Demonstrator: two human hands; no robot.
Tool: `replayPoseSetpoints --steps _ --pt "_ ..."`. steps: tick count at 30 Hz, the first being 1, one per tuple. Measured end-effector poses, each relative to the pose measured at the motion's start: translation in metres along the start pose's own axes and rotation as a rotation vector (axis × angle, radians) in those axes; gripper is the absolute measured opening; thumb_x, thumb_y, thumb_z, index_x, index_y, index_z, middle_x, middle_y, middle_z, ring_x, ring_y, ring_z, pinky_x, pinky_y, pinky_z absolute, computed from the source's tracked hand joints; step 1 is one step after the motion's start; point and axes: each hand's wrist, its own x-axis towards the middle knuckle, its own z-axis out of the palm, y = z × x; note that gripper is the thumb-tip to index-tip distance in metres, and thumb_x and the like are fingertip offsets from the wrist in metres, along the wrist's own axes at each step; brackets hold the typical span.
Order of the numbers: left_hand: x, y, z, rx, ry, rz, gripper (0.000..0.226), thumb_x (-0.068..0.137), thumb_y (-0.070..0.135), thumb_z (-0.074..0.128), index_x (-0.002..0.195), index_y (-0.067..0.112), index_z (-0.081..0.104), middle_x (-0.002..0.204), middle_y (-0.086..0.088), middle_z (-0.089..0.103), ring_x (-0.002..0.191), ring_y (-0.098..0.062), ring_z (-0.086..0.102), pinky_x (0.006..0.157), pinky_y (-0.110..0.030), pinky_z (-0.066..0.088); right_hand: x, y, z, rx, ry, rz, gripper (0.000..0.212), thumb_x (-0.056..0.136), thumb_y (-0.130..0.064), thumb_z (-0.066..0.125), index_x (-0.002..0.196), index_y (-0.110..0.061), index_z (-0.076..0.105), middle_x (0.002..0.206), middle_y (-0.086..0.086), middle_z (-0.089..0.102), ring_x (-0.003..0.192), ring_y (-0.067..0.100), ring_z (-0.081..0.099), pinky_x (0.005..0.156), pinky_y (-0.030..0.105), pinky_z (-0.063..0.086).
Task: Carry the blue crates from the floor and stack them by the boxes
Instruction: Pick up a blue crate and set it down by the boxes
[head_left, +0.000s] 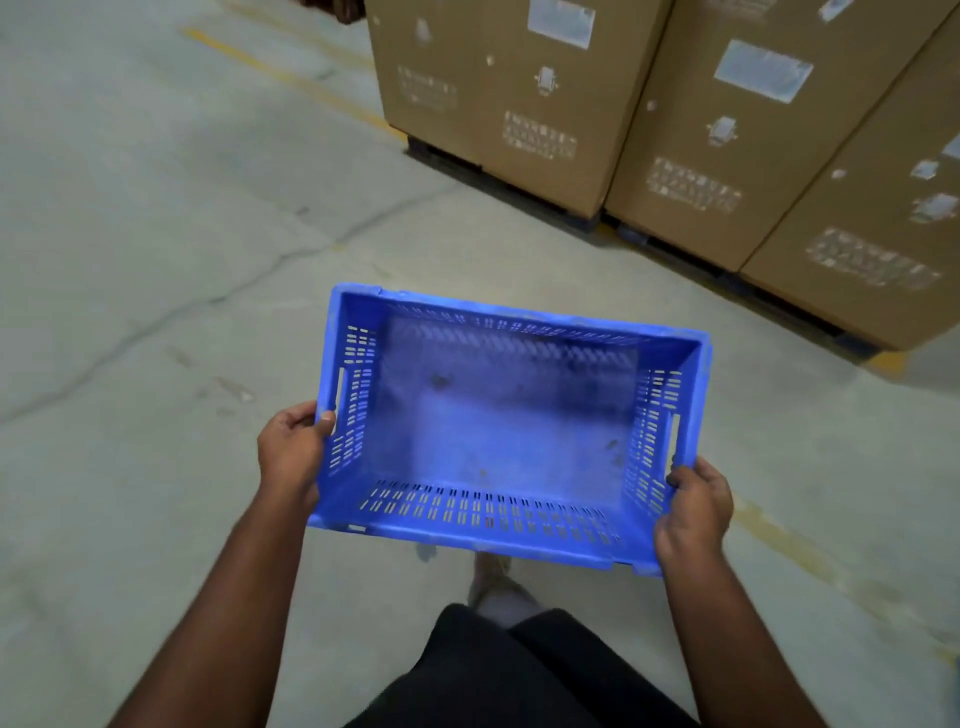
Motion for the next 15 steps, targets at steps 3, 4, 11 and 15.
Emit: replayPoseSetpoints --steps 3,4,11,15 --pt "0.056 0.035 0.029 0.017 0.006 0.001 0.023 0.089 0.004 0.068 0.111 0.003 0.067 0.107 -0.020 0.071 0.091 -0.032 0.068 0.091 -0.058 0.054 0.028 -0.008 0.072 -0.057 -0.057 -0.007 0.039 0.067 0.006 0.048 0.065 -0.024 0.074 0.053 -0.012 0.059 0.050 0.011 0.050 0.054 0.025 0.044" --pt "0.077 0.049 0.039 0.021 0.010 0.006 0.018 0.089 0.003 0.068 0.107 0.005 0.067 0.106 -0.020 0.071 0.090 -0.031 0.067 0.091 -0.058 0.054 0.038 -0.014 0.100 -0.062 -0.065 0.001 0.038 0.065 0.004 0.049 0.063 -0.024 0.074 0.053 -0.010 0.058 0.051 0.013 0.049 0.056 0.026 0.043" --pt "0.227 0.130 0.090 -0.002 0.065 -0.011 0.011 0.089 0.005 0.068 0.097 0.013 0.069 0.103 -0.019 0.072 0.091 -0.033 0.069 0.089 -0.059 0.055 0.090 -0.040 0.287 -0.122 -0.071 0.033 0.027 0.071 0.002 0.055 0.072 -0.020 0.072 0.059 -0.007 0.060 0.053 0.012 0.052 0.057 0.027 0.046" --pt "0.332 0.160 0.126 -0.026 0.076 -0.030 0.021 0.090 0.005 0.067 0.112 0.004 0.066 0.103 -0.020 0.071 0.086 -0.030 0.067 0.089 -0.057 0.055 0.125 -0.030 0.393 -0.085 0.015 0.055 0.025 0.080 -0.001 0.063 0.104 -0.008 0.067 0.056 -0.010 0.060 0.045 0.003 0.053 0.057 0.022 0.047"
